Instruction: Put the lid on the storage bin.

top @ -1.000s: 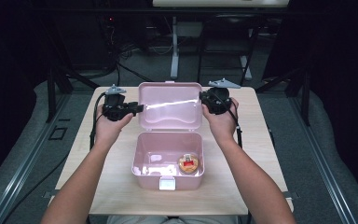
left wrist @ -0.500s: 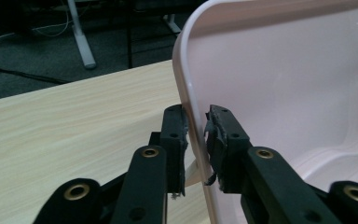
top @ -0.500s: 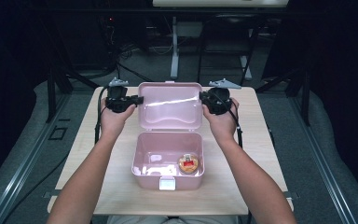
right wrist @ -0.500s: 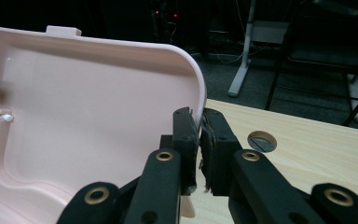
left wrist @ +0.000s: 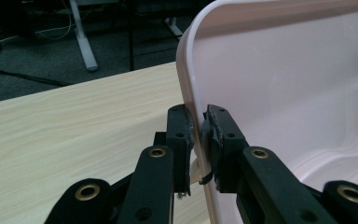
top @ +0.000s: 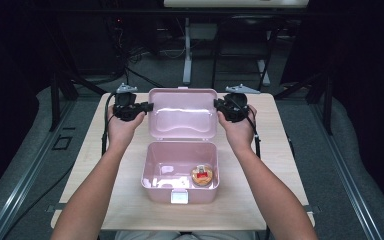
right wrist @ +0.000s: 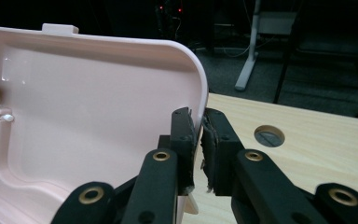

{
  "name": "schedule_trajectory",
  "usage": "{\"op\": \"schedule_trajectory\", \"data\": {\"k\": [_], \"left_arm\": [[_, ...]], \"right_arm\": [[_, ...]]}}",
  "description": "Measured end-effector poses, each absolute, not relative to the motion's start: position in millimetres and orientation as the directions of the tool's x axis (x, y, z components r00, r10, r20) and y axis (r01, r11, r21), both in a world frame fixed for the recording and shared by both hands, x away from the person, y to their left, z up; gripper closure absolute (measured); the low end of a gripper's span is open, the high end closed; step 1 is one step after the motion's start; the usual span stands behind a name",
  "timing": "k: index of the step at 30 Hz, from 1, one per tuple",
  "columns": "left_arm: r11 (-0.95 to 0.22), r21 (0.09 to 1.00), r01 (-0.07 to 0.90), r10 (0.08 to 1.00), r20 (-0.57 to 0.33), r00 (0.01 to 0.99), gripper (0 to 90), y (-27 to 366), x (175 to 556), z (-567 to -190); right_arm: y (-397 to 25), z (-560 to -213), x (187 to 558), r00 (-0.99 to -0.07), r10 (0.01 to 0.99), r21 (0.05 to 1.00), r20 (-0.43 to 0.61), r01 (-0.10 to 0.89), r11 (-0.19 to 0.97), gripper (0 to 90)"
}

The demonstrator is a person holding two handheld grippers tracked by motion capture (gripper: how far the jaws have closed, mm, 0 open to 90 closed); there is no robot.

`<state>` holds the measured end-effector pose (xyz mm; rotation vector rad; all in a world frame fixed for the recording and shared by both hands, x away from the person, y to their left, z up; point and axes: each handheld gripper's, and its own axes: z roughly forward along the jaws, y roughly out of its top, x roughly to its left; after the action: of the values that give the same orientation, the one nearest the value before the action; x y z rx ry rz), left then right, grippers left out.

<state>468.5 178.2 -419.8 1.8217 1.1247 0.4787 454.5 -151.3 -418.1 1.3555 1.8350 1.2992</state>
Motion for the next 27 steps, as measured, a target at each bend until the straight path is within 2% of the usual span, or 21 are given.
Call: {"op": "schedule_trajectory", "data": {"k": [6,14,27], "left_arm": [[-0.166,0.855,0.491,0.852,-0.127,0.508,81.3,179.2,467.0,-420.0],[-0.165,0.855,0.492,0.852,-0.127,0.507,82.2,179.2,467.1,-420.2],[-0.165,0.861,0.481,0.846,-0.127,0.517,82.4,181.3,461.5,-415.5]], "right_arm": [[-150.9,-420.5,456.9,-0.371,0.916,0.879,0.154,0.475,0.044,80.8],[-153.1,-421.6,458.9,-0.363,0.916,0.87,0.17,0.493,0.034,84.4],[-152.3,-417.0,450.3,-0.369,0.916,0.885,0.158,0.464,0.034,84.7]]}}
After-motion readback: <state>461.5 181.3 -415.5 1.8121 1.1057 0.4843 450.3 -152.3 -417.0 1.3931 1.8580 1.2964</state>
